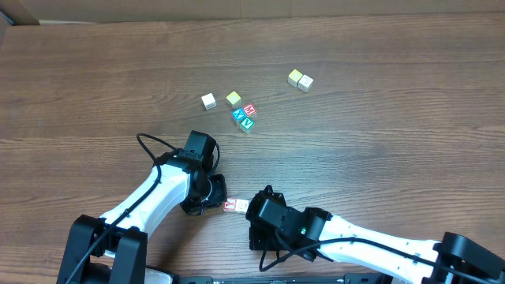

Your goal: Flip 3 blocks

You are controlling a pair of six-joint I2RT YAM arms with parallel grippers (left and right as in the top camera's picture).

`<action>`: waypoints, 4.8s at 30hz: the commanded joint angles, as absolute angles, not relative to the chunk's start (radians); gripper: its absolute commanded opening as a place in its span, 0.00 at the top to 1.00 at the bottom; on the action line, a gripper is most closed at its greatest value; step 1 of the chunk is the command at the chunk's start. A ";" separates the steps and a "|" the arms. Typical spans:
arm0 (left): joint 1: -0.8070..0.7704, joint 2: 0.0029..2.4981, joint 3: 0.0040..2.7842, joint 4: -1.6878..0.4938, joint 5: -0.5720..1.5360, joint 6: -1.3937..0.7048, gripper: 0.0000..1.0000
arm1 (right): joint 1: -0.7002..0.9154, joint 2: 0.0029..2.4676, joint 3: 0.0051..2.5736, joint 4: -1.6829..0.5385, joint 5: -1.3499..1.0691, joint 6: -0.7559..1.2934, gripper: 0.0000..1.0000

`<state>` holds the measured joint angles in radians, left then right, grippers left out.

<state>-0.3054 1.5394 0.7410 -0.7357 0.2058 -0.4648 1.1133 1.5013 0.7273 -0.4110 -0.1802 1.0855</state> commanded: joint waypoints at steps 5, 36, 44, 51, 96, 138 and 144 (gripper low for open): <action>-0.300 1.544 0.737 -0.736 0.211 -0.471 0.95 | 1.097 1.563 0.719 -0.347 -0.161 1.130 0.96; -0.300 1.544 0.737 -0.751 0.211 -0.471 0.96 | 1.043 1.646 0.719 -0.255 -0.146 1.104 0.96; -0.300 1.544 0.737 -0.751 0.211 -0.471 0.96 | 1.043 1.646 0.719 -0.244 -0.130 1.099 0.96; -0.300 1.544 0.737 -0.751 0.211 -0.471 0.96 | 1.042 1.646 0.719 -0.237 -0.123 1.092 0.96; -0.300 1.544 0.737 -0.751 0.210 -0.440 0.96 | 1.054 1.426 0.753 -0.486 0.007 0.917 0.96; -0.302 1.544 0.737 -0.740 0.212 -0.441 0.96 | 0.927 1.507 0.754 -0.449 -0.051 0.862 0.96; -0.302 1.544 0.737 -0.739 0.234 -0.441 0.96 | 0.927 1.554 0.754 -0.416 -0.065 0.858 0.96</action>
